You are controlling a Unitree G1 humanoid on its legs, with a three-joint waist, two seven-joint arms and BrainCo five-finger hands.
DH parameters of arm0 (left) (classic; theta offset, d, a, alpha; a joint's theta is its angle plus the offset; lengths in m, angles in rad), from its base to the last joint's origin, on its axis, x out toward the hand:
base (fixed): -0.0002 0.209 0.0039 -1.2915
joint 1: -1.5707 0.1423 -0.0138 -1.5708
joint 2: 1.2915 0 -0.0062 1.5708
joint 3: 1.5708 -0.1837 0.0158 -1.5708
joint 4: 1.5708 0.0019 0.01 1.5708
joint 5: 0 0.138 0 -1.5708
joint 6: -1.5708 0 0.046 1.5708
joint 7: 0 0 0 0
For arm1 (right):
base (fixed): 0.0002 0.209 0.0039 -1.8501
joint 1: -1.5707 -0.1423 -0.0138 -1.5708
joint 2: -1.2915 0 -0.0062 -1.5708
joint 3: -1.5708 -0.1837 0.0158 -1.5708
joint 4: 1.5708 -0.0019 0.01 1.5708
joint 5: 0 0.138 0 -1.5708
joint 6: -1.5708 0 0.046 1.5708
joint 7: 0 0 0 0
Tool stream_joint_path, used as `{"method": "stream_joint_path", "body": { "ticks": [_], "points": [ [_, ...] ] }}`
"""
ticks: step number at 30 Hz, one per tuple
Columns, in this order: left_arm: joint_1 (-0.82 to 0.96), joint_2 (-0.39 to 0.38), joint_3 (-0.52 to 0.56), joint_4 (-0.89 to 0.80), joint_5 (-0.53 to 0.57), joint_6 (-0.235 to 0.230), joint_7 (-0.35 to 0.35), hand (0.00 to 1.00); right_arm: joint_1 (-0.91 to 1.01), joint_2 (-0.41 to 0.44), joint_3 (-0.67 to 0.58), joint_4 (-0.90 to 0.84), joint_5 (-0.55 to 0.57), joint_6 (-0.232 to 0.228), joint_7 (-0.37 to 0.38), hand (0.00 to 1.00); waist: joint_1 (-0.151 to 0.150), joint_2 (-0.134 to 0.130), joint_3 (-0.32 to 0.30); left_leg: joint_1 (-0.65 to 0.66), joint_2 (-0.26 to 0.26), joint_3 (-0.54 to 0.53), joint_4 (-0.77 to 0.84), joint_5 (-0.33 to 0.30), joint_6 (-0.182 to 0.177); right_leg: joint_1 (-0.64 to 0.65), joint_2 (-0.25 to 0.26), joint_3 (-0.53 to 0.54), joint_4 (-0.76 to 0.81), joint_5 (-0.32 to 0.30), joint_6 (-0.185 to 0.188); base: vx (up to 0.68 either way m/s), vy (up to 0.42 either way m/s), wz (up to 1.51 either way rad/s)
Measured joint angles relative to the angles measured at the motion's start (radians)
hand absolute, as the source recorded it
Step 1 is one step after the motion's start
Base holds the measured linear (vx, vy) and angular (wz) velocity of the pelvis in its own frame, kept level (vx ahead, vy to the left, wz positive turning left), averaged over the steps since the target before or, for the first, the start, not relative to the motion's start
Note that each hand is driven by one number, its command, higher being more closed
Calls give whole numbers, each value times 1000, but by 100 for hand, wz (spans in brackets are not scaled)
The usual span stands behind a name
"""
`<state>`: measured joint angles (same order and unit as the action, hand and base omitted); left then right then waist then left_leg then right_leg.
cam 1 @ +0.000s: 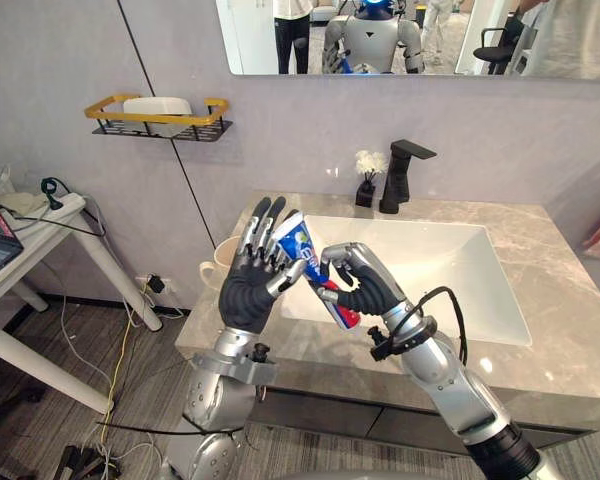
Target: Organize washtable
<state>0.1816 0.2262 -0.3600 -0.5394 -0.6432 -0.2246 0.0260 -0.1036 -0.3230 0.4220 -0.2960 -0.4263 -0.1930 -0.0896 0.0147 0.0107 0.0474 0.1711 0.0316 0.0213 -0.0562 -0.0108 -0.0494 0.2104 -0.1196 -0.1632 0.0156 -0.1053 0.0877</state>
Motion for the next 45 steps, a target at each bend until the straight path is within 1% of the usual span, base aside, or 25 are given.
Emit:
{"method": "stream_joint_path", "body": {
  "ticks": [4,9,14,18,23,25,28,30,31,38,42,45],
  "points": [
    [41,-7,54,3,28,2,-3,0,3,-1,-1,0,-8,0,4,100,1,0,0,1,-2,-5,-1,0,0,0,-1,-1,0,0,0,0,0,0],
    [45,-7,62,31,29,3,-9,0,4,-2,0,0,-8,0,8,100,1,-1,1,3,-4,-12,-8,5,1,1,-3,-4,0,0,0,-29,-8,2],
    [46,-6,71,40,28,10,-28,0,4,-22,1,0,-9,0,15,100,1,-5,4,7,-5,-15,-14,7,2,1,-3,-5,0,0,1,-22,-7,0],
    [46,-4,68,42,26,21,-44,0,2,-47,13,0,-10,0,29,100,1,-5,5,7,-6,-15,-15,7,2,1,-3,-5,0,-1,1,-35,-11,0],
    [46,13,34,43,17,24,-52,0,-15,-71,30,0,-10,-1,31,100,1,-5,5,8,-6,-16,-15,7,2,2,-3,-5,0,-1,1,-22,-7,0],
    [45,17,23,43,9,24,-69,0,-27,-80,41,0,-10,-6,32,100,1,-5,6,9,-6,-15,-16,7,2,2,-4,-5,0,-1,1,-39,-11,0],
    [45,28,-7,44,-14,25,-70,0,-31,-88,55,16,-10,-25,39,100,1,-5,7,10,-6,-15,-17,8,2,3,-4,-5,0,-1,1,-11,-3,0],
    [44,37,-8,47,-17,25,-70,0,-34,-97,62,16,-10,-27,40,100,0,-5,8,11,-6,-15,-17,8,2,3,-4,-4,0,-1,1,0,0,0],
    [43,40,-10,49,-17,25,-70,100,-40,-98,67,16,-10,-27,41,100,0,-6,9,11,-6,-15,-17,8,2,3,-4,-4,0,-1,1,0,0,0],
    [31,52,-26,62,-26,22,-68,100,-65,-138,100,18,-10,-40,47,100,0,-5,18,16,-7,-16,-35,19,4,1,-4,-6,1,-1,1,-5,-2,0],
    [24,52,-29,75,-32,10,-65,100,-65,-155,135,18,-17,-67,51,100,0,-4,19,16,-8,-16,-35,19,4,1,-5,-6,1,-1,1,-28,-8,0],
    [-8,54,-30,79,-31,9,-64,100,-65,-157,135,18,-17,-71,50,100,0,-4,19,16,-8,-16,-35,20,4,1,-5,-6,2,-1,1,-42,-9,0]
  ]
}}
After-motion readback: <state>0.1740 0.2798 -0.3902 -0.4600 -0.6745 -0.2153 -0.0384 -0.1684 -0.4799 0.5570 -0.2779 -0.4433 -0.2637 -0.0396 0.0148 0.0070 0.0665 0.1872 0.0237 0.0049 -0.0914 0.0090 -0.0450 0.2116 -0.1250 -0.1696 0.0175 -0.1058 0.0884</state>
